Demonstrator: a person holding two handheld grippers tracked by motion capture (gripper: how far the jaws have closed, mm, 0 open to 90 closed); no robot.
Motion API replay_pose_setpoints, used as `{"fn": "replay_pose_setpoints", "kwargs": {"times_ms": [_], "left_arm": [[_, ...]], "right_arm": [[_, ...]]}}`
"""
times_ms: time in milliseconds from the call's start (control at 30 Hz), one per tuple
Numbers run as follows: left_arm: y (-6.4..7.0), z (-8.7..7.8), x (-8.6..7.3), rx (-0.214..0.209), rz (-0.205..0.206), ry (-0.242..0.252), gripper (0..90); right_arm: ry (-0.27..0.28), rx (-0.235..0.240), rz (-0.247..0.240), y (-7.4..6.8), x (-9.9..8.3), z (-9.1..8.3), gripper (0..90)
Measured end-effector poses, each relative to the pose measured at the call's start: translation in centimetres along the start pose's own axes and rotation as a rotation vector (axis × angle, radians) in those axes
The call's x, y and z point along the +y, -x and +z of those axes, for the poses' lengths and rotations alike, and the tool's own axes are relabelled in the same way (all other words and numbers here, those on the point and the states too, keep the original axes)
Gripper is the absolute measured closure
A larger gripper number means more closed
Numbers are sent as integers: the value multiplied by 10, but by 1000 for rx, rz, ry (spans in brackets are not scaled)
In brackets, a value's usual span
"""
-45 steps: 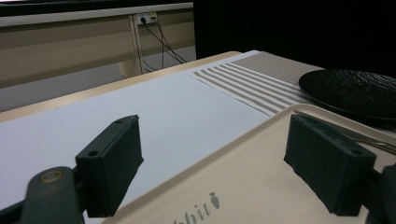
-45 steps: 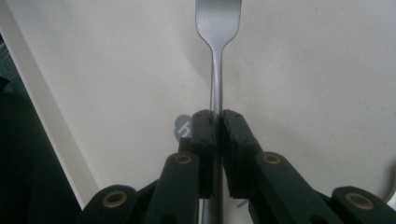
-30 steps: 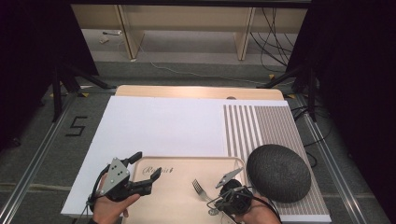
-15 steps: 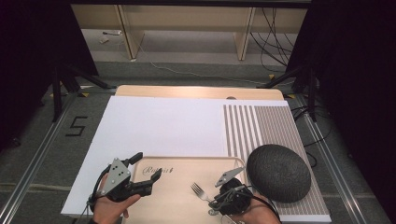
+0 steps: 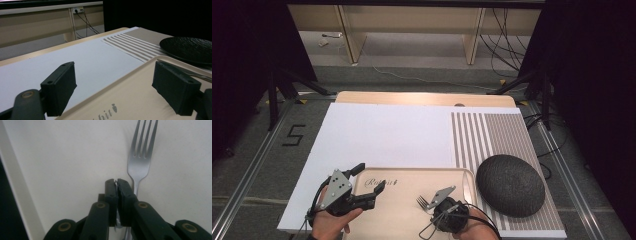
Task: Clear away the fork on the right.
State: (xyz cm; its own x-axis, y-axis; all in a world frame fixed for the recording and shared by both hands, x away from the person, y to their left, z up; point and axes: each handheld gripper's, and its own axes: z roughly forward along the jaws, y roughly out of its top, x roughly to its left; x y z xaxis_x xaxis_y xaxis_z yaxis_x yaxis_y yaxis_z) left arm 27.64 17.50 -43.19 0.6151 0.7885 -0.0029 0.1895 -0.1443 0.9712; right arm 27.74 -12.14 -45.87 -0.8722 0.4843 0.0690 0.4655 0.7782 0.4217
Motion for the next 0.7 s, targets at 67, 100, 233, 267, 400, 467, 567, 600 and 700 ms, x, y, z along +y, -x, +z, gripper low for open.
{"fn": "replay_pose_setpoints", "kwargs": {"times_ms": [67, 100, 233, 267, 400, 467, 567, 600, 700], "left_arm": [[0, -1, 1, 0, -1, 5, 183], [0, -1, 1, 1, -3, 8, 183], [0, 0, 0, 0, -1, 2, 182], [0, -1, 1, 0, 1, 5, 183], [0, 0, 0, 0, 1, -1, 183], [0, -1, 1, 1, -1, 6, 183], [0, -1, 1, -1, 0, 3, 183], [0, -1, 1, -1, -1, 2, 183], [1, -1, 2, -3, -3, 8, 183]], "right_arm": [[-17, -19, -8, 0, 0, 2, 900], [-17, -19, -8, 0, 0, 2, 900], [-26, -49, -20, 2, 0, 3, 900], [-28, -59, -18, 3, 0, 3, 900], [-28, -85, -7, 6, -2, 2, 900], [-32, -108, 8, 10, -3, 1, 900], [-34, -113, 15, 12, -4, 0, 900], [-38, -125, 15, 13, -5, -1, 900], [-47, -138, 22, 16, -6, -3, 900]]}}
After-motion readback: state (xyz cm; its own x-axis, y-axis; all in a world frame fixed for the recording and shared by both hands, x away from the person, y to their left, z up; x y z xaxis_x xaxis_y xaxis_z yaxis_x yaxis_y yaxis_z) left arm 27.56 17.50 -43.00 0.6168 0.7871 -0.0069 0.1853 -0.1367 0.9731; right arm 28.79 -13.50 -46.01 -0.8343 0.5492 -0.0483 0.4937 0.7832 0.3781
